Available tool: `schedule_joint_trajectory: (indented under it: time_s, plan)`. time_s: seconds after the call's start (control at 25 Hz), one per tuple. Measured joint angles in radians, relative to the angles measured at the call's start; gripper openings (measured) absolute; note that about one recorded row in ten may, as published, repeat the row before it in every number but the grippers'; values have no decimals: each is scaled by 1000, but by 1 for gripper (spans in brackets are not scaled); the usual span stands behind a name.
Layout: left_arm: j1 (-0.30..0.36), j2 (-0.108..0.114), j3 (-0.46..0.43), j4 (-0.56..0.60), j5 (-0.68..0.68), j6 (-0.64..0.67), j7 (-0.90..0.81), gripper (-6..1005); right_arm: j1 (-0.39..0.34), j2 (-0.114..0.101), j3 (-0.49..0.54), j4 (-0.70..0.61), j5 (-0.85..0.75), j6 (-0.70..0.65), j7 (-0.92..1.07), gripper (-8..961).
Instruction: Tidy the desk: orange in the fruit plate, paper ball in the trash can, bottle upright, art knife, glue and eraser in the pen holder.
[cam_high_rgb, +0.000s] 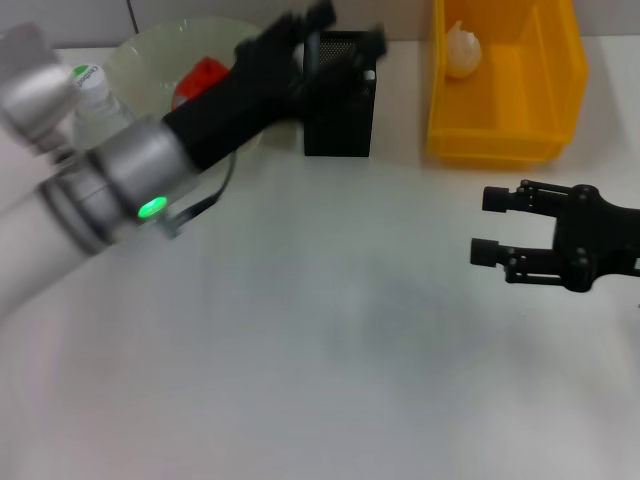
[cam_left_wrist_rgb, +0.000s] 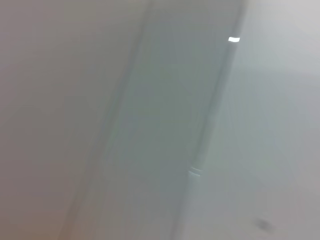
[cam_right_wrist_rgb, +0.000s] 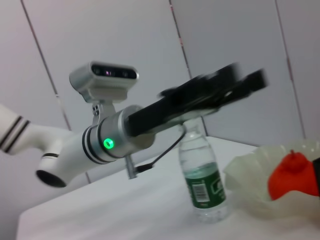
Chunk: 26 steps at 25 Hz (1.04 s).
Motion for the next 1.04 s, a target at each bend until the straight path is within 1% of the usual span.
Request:
schedule_joint_trajectory:
  time_s: [0.04, 0.08, 0.12, 0.16, 0.2, 0.28, 0.32, 0.36, 0.4, 0.44, 0.48, 0.52, 0.56, 0.6, 0.68, 0.72, 0.76, 0.88, 1.04]
  plan:
    - [13, 0, 6, 92, 79, 101, -89, 812, -2, -7, 0, 0, 0, -17, 2, 775]
    - [19, -1, 11, 148, 125, 159, -126, 812, -2, -7, 0, 0, 0, -17, 2, 775]
    - [26, -1, 19, 204, 169, 220, -152, 812, -5, -18, 0, 2, 0, -53, 4, 775]
    - [26, -1, 19, 204, 169, 220, -152, 812, -5, -18, 0, 2, 0, -53, 4, 775]
    - [31, -1, 29, 241, 204, 264, -164, 812, -5, -23, -1, 2, -2, -70, 5, 775]
    - [46, 6, 92, 316, 244, 341, -168, 813, -6, -27, -4, 2, -7, -82, 5, 775]
    - [60, 14, 166, 360, 251, 371, -170, 813, -2, -33, -13, 6, -32, -93, 3, 775]
    - [60, 14, 166, 360, 251, 371, -170, 813, -1, -33, -13, 7, -37, -94, 3, 775]
    - [76, 19, 249, 400, 249, 381, -168, 813, 4, -33, -19, 9, -61, -94, 3, 775]
    - [76, 19, 249, 400, 249, 381, -168, 813, 4, -33, -19, 9, -61, -94, 3, 775]
    - [84, 20, 281, 415, 249, 378, -167, 813, 6, -31, -25, 10, -72, -91, 2, 775]
    - [100, 18, 337, 445, 249, 360, -164, 813, 7, -25, -41, 10, -86, -75, -5, 775]
    - [100, 18, 337, 445, 249, 360, -164, 813, 7, -25, -41, 10, -86, -75, -5, 775]
    - [108, 12, 371, 462, 249, 343, -163, 812, 8, -21, -51, 16, -91, -54, -17, 775]
    - [109, 11, 382, 467, 248, 339, -163, 812, 9, -18, -53, 20, -92, -48, -25, 775]
    - [109, 10, 394, 470, 248, 337, -163, 812, 10, -11, -51, 26, -92, -38, -43, 775]
    - [109, 10, 394, 470, 248, 337, -163, 812, 10, -11, -51, 26, -92, -38, -43, 775]
    - [108, 12, 395, 471, 250, 339, -163, 812, 10, -2, -48, 41, -90, -19, -68, 775]
    - [107, 16, 396, 472, 253, 343, -171, 812, 11, 1, -51, 60, -88, -3, -80, 775]
